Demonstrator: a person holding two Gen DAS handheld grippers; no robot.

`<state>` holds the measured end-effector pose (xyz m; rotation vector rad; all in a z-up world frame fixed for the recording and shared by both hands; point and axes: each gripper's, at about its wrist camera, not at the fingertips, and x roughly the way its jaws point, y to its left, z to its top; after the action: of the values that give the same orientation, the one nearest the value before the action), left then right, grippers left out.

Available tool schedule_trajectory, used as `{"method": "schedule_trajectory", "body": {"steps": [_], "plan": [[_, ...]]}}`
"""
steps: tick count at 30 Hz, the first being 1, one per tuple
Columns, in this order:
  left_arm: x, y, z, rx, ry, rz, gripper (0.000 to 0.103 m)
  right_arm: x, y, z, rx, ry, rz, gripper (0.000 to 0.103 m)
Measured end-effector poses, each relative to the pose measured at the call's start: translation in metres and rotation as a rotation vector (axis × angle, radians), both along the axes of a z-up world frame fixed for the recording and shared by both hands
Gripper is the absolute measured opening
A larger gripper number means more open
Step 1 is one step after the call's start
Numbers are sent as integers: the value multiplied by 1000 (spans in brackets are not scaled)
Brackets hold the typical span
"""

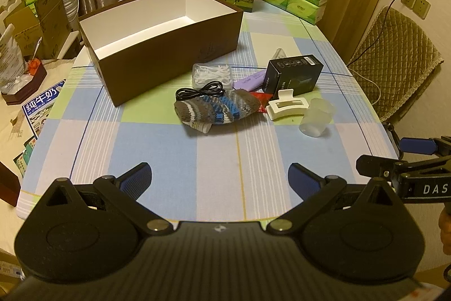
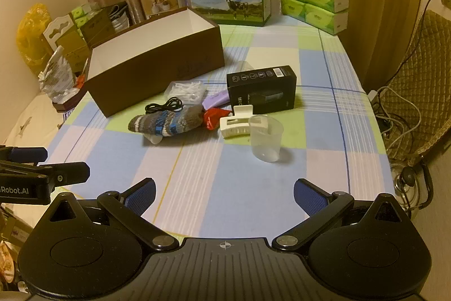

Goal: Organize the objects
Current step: 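Move left tool toward knitted sock while right tool approaches clear plastic cup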

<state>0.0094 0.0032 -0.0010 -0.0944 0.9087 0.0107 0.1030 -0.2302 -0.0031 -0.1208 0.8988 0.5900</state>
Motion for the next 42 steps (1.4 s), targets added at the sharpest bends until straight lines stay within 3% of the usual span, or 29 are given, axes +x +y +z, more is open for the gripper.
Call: {"method": "schedule_trajectory", "body": {"steps": [42], "plan": [[37, -2, -9, -9, 39, 46, 102, 43, 6, -11, -5, 12, 59, 101]]}}
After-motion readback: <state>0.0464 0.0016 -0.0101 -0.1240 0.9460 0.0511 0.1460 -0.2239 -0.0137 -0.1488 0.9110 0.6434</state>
